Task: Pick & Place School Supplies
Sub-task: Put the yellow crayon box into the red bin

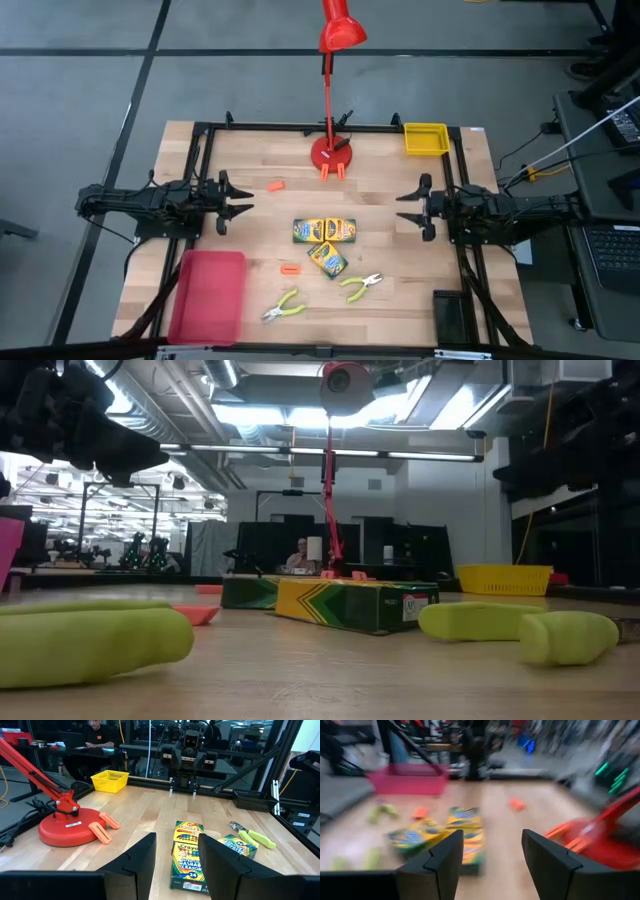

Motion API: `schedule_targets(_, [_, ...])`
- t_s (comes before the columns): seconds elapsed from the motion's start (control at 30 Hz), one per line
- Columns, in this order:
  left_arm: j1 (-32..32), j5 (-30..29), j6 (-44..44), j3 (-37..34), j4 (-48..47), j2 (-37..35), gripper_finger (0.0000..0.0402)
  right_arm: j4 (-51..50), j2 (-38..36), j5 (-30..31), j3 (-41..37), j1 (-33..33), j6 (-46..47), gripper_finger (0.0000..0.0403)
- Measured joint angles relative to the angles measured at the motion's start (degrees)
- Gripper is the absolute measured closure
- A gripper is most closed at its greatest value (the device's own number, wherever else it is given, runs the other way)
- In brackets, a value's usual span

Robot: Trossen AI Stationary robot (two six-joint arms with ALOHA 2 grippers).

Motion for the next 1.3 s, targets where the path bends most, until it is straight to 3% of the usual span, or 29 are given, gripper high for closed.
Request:
schedule_targets(0.1, [0.0, 0.0, 0.0, 0.0, 0.0, 0.0, 0.0258, 1.4, 0.0, 1.8, 0.0, 0.0, -6.9, 0.0195])
schedule_targets(0.17, [0.0, 0.0, 0.0, 0.0, 0.0, 0.0, 0.0258, 2.1, 0.0, -0.1, 0.0, 0.0, -3.4, 0.0195])
schedule_targets(0.37, [0.0, 0.0, 0.0, 0.0, 0.0, 0.0, 0.0258, 5.9, 0.1, -3.7, 0.0, 0.0, 31.1, 0.0195])
schedule_targets(0.43, [0.0, 0.0, 0.0, 0.0, 0.0, 0.0, 0.0258, 6.2, 0.1, -3.0, 0.0, 0.1, 38.5, 0.0195])
schedule_targets(0.57, [0.0, 0.0, 0.0, 0.0, 0.0, 0.0, 0.0258, 7.0, 0.2, 3.6, 0.0, 0.1, 48.0, 0.0195])
schedule_targets(0.67, [0.0, 0.0, 0.0, 0.0, 0.0, 0.0, 0.0258, 7.3, 0.2, 10.8, 0.0, 0.1, 65.3, 0.0195])
schedule_targets(0.73, [0.0, 0.0, 0.0, 0.0, 0.0, 0.0, 0.0258, 9.2, 0.2, 12.7, 0.0, 0.0, 72.1, 0.0195])
schedule_targets(1.0, [0.0, 0.0, 0.0, 0.0, 0.0, 0.0, 0.0258, 28.2, 0.7, 13.7, 0.0, 3.0, 71.0, 0.0195])
schedule_targets(1.13, [0.0, -3.5, -0.3, 0.0, 2.3, 0.0, 0.0258, 32.9, 2.4, 15.5, 1.1, 6.0, 68.5, 0.0195])
schedule_targets(1.23, [-0.1, -3.0, -13.9, 0.0, 7.5, 0.0, 0.0258, 32.7, 6.2, 17.9, 4.2, 8.7, 66.2, 0.0195])
schedule_targets(1.3, [-0.1, -5.8, -26.0, 0.0, 12.3, 0.0, 0.0258, 32.9, 10.4, 19.0, 7.4, 10.2, 64.1, 0.0195])
